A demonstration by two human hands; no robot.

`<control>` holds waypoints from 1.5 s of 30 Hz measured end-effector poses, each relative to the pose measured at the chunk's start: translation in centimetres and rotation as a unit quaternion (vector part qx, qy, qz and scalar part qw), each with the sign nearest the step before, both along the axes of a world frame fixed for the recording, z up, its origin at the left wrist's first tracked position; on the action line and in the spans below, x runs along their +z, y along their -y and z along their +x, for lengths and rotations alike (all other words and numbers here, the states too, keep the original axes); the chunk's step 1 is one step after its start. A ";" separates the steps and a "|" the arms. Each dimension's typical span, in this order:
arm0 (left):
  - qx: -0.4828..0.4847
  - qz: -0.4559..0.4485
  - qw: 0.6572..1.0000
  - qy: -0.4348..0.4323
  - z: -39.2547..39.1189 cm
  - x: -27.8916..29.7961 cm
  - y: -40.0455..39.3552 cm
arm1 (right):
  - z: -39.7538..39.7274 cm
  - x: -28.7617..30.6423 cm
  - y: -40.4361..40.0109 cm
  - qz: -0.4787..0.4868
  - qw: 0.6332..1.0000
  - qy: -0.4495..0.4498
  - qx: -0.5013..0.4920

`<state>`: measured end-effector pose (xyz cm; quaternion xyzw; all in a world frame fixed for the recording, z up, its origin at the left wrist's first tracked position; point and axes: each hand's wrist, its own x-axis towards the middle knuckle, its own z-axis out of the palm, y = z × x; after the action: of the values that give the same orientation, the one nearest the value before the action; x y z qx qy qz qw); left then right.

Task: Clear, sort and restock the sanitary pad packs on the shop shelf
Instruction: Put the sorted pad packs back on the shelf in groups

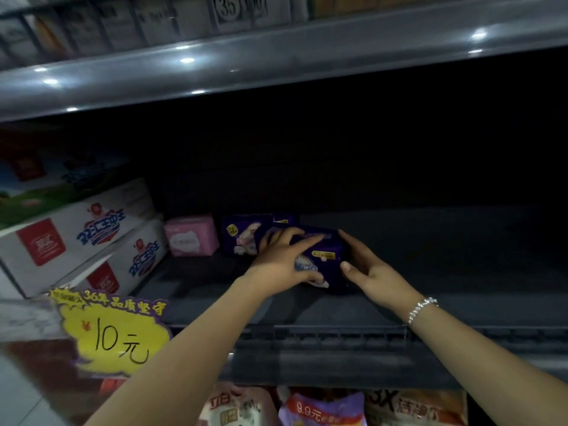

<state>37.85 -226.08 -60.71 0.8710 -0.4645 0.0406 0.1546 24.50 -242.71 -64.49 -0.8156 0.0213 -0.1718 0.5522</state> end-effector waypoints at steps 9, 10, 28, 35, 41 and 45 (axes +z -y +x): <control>0.177 0.079 0.973 0.125 1.0 -0.1 -0.6 | -0.2 0.2 -0.4 0.001 0.999 -0.029 0.016; 0.191 0.086 0.971 0.111 1.4 -0.1 -0.7 | -0.1 0.3 -0.4 -0.002 0.999 -0.033 0.016; 0.219 -0.056 0.971 -0.079 4.0 -1.1 -2.0 | -0.3 0.7 -0.4 -0.147 0.987 -0.070 0.006; 0.111 -0.235 0.964 -0.063 -4.8 -0.5 -7.5 | -2.0 2.6 -3.2 -0.405 0.914 -0.041 -0.001; 0.098 -0.191 0.976 -0.023 -10.6 -3.8 -17.5 | -4.6 1.1 -13.3 -0.505 0.862 0.042 0.029; 0.109 -0.141 0.984 0.006 -11.2 -7.7 -24.9 | -5.0 -3.4 -19.9 -0.513 0.852 0.079 0.065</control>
<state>26.63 -201.17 -68.43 0.8856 -0.3575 0.1271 0.2676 19.55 -222.77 -67.90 -0.9662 -0.1664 -0.1860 0.0649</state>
